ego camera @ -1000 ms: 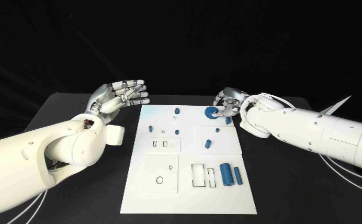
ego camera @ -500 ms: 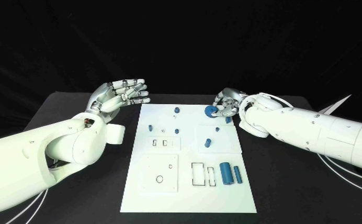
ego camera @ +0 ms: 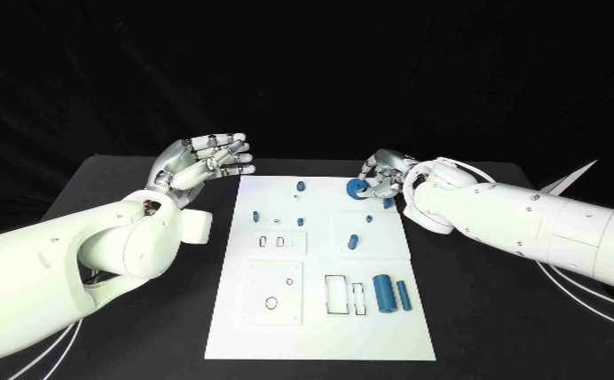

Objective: Assemble the parts on the task board

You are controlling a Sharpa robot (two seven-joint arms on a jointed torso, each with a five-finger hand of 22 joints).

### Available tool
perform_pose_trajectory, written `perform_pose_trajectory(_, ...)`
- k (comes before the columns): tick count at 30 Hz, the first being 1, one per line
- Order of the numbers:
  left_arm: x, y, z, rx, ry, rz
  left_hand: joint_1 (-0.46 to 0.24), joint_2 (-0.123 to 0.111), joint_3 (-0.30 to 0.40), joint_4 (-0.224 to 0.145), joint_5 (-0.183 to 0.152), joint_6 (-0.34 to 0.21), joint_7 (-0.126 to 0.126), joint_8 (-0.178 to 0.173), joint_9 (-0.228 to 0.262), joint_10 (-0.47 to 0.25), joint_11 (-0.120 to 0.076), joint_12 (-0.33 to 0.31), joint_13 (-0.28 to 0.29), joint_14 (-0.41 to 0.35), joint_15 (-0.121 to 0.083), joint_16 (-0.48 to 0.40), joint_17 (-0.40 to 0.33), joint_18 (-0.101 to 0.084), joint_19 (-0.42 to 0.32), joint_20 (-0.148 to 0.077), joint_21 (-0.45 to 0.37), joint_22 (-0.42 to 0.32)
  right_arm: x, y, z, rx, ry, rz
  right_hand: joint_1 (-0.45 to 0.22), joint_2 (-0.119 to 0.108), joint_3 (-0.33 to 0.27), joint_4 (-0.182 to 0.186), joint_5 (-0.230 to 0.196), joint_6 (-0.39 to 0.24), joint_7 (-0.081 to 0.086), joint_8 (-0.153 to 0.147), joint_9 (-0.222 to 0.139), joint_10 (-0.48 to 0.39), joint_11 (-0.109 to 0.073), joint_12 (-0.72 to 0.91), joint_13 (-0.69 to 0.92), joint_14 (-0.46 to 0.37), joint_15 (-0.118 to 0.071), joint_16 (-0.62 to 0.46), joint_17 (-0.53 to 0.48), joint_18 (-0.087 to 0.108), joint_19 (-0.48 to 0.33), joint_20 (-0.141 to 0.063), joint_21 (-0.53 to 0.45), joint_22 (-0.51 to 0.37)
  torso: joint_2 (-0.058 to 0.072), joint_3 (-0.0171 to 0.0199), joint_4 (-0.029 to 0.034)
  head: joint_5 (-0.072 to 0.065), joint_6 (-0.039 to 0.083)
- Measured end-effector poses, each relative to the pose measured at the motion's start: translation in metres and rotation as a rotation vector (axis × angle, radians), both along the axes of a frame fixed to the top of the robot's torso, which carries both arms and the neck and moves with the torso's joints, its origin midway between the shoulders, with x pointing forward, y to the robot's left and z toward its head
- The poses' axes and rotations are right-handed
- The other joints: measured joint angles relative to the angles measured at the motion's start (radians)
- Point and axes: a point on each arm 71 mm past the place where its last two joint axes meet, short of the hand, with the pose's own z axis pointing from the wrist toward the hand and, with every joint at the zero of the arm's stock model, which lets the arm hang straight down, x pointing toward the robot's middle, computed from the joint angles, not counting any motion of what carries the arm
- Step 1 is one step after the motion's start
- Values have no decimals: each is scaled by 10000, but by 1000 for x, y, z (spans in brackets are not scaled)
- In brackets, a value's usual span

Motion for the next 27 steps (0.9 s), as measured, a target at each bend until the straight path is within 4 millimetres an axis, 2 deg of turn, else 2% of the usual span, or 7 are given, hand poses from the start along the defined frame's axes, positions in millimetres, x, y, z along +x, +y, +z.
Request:
perform_pose_trajectory(3,0,0,0,1,2,1,0,0,0,0,0,0,0,0,0,0,0,0,0,0,0,0,1,1,0,0,0,0,-2,4,-1,-162,-243,120,-2,1,59,54,0,201,-23,-2,-193,152,-66,158,0,-85,-88,1,0,-1,21,-22,229,0,-1,0,0,6,0)
perform_pose_trajectory(5,0,0,0,2,3,3,0,0,0,0,0,0,0,0,0,0,0,0,0,0,0,0,1,0,0,0,0,0,-4,7,-1,-271,-432,172,-2,1,408,-53,-2,280,-35,-6,-356,223,-98,155,0,-86,-89,1,0,-1,54,-56,230,0,-1,0,-1,6,-1)
perform_pose_trajectory(13,0,0,0,8,14,10,0,0,0,0,0,0,0,0,0,0,0,0,0,0,0,0,1,1,0,0,0,1,-8,13,3,-444,-1129,178,-5,-1,775,-225,-4,479,-122,-103,-473,446,-174,349,1,-86,-93,3,1,-5,104,-108,380,0,-4,0,0,2,13)
perform_pose_trajectory(15,0,0,0,10,16,13,0,0,0,0,0,0,0,0,0,0,0,0,0,0,0,0,1,0,0,0,0,1,-10,15,4,-414,-1287,215,-135,-131,821,-268,-4,608,-150,-102,-472,483,-200,353,1,-86,-95,39,1,-6,104,-108,396,0,-7,-3,0,8,23)
perform_pose_trajectory(18,1,1,0,14,22,19,0,0,-1,-1,0,0,0,0,0,0,0,0,0,0,0,0,5,0,0,0,1,3,-16,21,7,-323,-1545,384,-135,-131,1065,-317,-5,617,-155,-180,-484,546,-239,425,2,-86,-96,40,1,-10,105,-110,536,0,-7,-3,0,20,33)
perform_pose_trajectory(20,1,1,0,17,26,25,0,0,-1,-1,0,0,0,0,0,0,0,0,0,0,0,0,5,0,0,0,1,4,-22,29,10,-303,-1765,623,-135,-131,1066,-318,-5,618,-157,-181,-486,546,-241,425,2,-209,-214,40,1,-12,105,-111,612,0,-7,-2,0,30,38)
perform_pose_trajectory(27,1,1,-1,19,32,27,0,0,-1,-2,0,0,0,0,0,0,0,0,0,0,0,0,11,0,0,0,1,7,-40,67,18,-630,-2590,1870,-137,-131,1163,-413,-6,630,-169,-247,-561,547,-241,426,2,-169,-247,40,1,-82,170,-178,612,0,-7,0,-4,38,73)
